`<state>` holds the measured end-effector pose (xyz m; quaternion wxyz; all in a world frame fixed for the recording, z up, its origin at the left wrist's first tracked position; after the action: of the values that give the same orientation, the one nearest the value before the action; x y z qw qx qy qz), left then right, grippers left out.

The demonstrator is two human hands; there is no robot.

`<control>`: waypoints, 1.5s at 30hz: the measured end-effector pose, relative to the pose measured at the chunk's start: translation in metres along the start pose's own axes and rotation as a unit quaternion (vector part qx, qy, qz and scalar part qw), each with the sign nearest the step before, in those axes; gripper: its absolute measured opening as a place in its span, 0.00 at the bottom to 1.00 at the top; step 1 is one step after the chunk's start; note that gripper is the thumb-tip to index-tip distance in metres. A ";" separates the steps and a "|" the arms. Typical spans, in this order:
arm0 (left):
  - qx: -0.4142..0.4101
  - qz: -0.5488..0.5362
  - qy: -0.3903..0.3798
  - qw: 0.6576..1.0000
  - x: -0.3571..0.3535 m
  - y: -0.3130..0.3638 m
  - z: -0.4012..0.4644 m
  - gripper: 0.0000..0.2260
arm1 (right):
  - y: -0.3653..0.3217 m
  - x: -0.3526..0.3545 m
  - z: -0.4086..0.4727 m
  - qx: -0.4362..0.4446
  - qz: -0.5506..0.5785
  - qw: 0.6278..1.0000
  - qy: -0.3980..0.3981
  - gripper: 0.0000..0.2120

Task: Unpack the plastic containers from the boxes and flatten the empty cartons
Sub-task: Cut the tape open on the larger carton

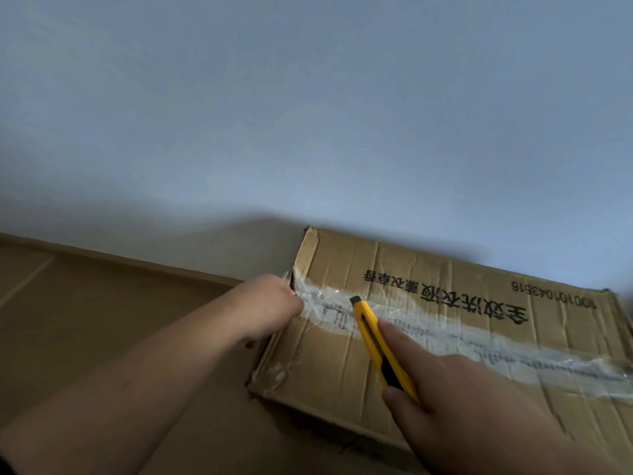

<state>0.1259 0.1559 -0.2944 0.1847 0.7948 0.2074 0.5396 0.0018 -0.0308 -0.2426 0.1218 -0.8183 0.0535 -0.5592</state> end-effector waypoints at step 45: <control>0.043 -0.136 -0.040 0.989 -0.002 -0.033 0.006 0.15 | 0.039 -0.002 0.056 0.057 0.019 0.988 0.140 0.11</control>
<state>0.1266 0.1824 -0.3152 0.2305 0.7873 0.3289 0.4677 0.0551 -0.0599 -0.2733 0.1703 -0.7227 0.0537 -0.6677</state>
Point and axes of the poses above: each hand's wrist, its own z-axis towards the middle knuckle, its own x-axis out of the back of the hand, y = z × x, the point moved 6 cm from there along z, towards the middle knuckle, and after that the axes turned 6 degrees about y, right-handed, at the moved point
